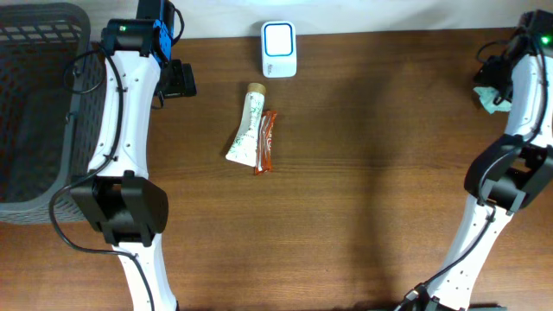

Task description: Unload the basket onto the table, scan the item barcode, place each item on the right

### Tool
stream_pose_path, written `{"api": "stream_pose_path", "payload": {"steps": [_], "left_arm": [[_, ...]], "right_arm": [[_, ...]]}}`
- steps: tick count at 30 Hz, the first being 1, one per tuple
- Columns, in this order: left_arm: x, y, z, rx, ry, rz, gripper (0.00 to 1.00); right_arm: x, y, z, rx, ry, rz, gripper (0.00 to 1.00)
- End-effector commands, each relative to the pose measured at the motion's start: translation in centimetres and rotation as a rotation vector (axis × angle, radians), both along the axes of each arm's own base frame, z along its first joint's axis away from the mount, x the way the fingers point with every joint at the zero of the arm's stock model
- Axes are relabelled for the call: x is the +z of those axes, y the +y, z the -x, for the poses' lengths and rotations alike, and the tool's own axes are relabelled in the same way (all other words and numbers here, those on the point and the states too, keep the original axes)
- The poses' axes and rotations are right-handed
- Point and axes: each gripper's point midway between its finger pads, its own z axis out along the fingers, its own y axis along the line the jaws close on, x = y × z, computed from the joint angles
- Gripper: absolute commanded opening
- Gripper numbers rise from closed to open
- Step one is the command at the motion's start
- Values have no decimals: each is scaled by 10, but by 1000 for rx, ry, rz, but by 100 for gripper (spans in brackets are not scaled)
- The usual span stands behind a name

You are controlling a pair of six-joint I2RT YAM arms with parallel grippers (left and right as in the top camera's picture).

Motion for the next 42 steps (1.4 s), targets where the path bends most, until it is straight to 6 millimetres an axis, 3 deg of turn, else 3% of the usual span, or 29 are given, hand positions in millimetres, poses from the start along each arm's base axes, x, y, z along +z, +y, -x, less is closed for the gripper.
{"api": "stream_pose_path", "payload": {"steps": [1,3,6,8,11,17,20,26,27,28,31,32,35,37,39,41,42], "left_arm": [[-3,-2,-1,-11,6,-3,99],[-3,-2,-1,-11,7,-3,99],[-3,-2,-1,-11,6,-3,99],[-3,-2,-1,-11,7,-3,99],[-3,-2,-1,-11,6,-3,99],[-3,-2,-1,-11,6,-3,99],[-3,-2,-1,-11,7,-3,99],[-3,-2,-1,-12,6,-3,99],[-3,-1,-1,-11,7,-3,99],[-3,-2,-1,-11,7,-3,99],[-3,-2,-1,-11,6,-3,99],[-3,-2,-1,-13,6,-3,99],[-3,-4,-1,-16,6,-3,99],[-3,-4,-1,-16,6,-3,99],[-3,-4,-1,-16,6,-3,99],[-3,-4,-1,-16,7,-3,99],[-3,-4,-1,-16,7,-3,99]], "right_arm": [[10,48,-12,90,-75,-190,99],[4,102,-20,217,-97,-384,99],[25,232,-29,630,-198,-775,100],[39,295,-22,769,-204,-911,99],[29,378,-8,913,-80,-878,95],[-10,498,38,1090,169,-604,95],[-25,525,51,1065,200,-602,95],[-63,559,75,1074,234,-709,78],[-67,560,78,1074,238,-722,55],[-67,559,78,1072,240,-724,39],[-50,570,73,1092,190,-801,9],[-40,574,69,1103,163,-815,4],[-13,571,56,1113,123,-749,4],[-3,542,46,1059,154,-548,4],[2,476,40,886,245,-192,4],[8,411,48,715,360,142,4],[13,389,53,639,390,260,4]]}}
